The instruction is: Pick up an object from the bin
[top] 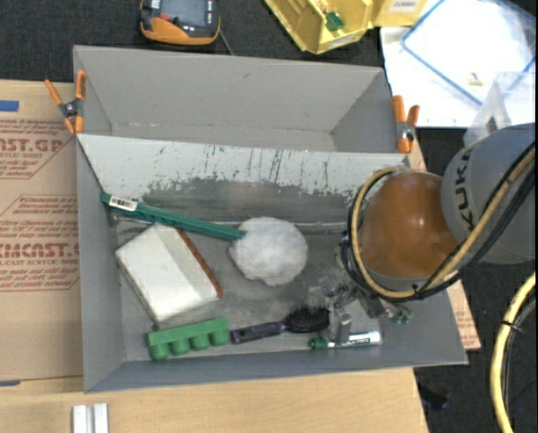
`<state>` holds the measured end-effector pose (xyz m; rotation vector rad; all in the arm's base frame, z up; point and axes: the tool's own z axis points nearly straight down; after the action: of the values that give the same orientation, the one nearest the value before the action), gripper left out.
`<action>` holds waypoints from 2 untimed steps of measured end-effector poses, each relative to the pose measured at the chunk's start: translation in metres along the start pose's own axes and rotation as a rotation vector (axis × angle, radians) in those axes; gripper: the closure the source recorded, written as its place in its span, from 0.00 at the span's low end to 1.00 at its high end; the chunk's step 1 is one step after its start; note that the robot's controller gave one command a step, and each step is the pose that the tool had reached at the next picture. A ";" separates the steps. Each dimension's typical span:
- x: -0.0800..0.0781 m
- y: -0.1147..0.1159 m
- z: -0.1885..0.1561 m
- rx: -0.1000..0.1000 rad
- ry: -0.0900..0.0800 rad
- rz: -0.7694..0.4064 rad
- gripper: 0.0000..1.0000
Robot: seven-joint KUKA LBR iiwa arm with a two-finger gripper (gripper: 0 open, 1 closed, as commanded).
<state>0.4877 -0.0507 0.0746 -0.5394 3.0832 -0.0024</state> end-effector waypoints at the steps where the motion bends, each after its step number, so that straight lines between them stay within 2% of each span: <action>1: 0.000 0.000 0.000 0.000 0.000 0.000 1.00; 2: 0.000 0.000 0.000 0.000 0.000 0.000 1.00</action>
Offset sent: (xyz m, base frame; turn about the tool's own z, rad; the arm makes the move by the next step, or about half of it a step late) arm 0.0000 0.0000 0.0000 0.0000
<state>0.4877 -0.0507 0.0746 -0.5394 3.0832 -0.0024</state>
